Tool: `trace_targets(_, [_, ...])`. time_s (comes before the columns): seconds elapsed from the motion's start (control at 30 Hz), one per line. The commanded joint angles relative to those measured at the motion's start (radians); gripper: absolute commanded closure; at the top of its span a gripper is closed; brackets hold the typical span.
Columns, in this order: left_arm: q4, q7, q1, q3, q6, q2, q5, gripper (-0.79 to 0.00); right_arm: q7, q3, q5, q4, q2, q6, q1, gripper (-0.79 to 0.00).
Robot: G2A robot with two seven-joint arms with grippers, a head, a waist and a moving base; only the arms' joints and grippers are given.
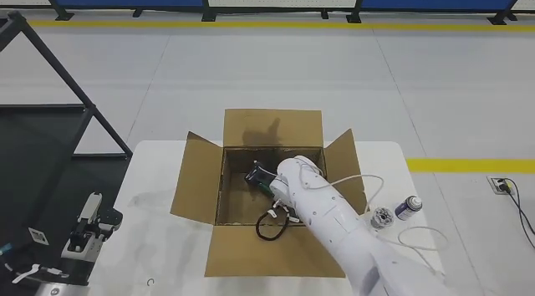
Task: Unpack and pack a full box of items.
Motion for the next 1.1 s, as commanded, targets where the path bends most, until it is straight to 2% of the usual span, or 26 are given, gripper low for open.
trace_targets(0.0, [0.000, 0.000, 0.000, 0.000, 0.000, 0.000, 0.000, -0.785, -0.002, 0.002, -0.001, 0.007, -0.003, -0.003, 0.001, -0.249])
trace_targets(0.07, [0.000, 0.000, 0.000, 0.000, 0.000, 0.000, 0.000, -0.785, -0.003, 0.005, -0.002, 0.014, -0.006, -0.004, 0.003, -0.308])
trace_targets(0.13, [0.000, 0.000, 0.000, 0.000, 0.000, 0.000, 0.000, -0.785, -0.005, 0.008, -0.002, 0.019, -0.009, -0.005, 0.006, -0.323])
trace_targets(0.53, [0.000, 0.000, 0.000, 0.000, 0.000, 0.000, 0.000, -0.785, -0.076, 0.036, 0.002, 0.034, -0.004, -0.020, 0.038, -0.329])
trace_targets(0.7, [0.000, 0.000, 0.000, 0.000, 0.000, 0.000, 0.000, -0.785, -0.106, 0.044, -0.010, 0.021, 0.006, -0.021, 0.050, -0.354])
trace_targets(0.83, [0.000, 0.000, 0.000, 0.000, 0.000, 0.000, 0.000, -0.785, -0.148, 0.059, -0.004, 0.016, 0.023, -0.065, 0.054, -0.388])
trace_targets(0.9, [0.000, 0.000, 0.000, 0.000, 0.000, 0.000, 0.000, -0.785, -0.163, 0.064, -0.006, 0.010, 0.031, -0.080, 0.055, -0.486])
trace_targets(0.93, [0.000, 0.000, 0.000, 0.000, 0.000, 0.000, 0.000, -0.785, -0.169, 0.066, -0.008, 0.002, 0.035, -0.087, 0.054, -0.573])
trace_targets(1.07, [0.000, 0.000, 0.000, 0.000, 0.000, 0.000, 0.000, -0.785, -0.185, 0.073, -0.024, -0.043, 0.053, -0.095, 0.050, -0.763])
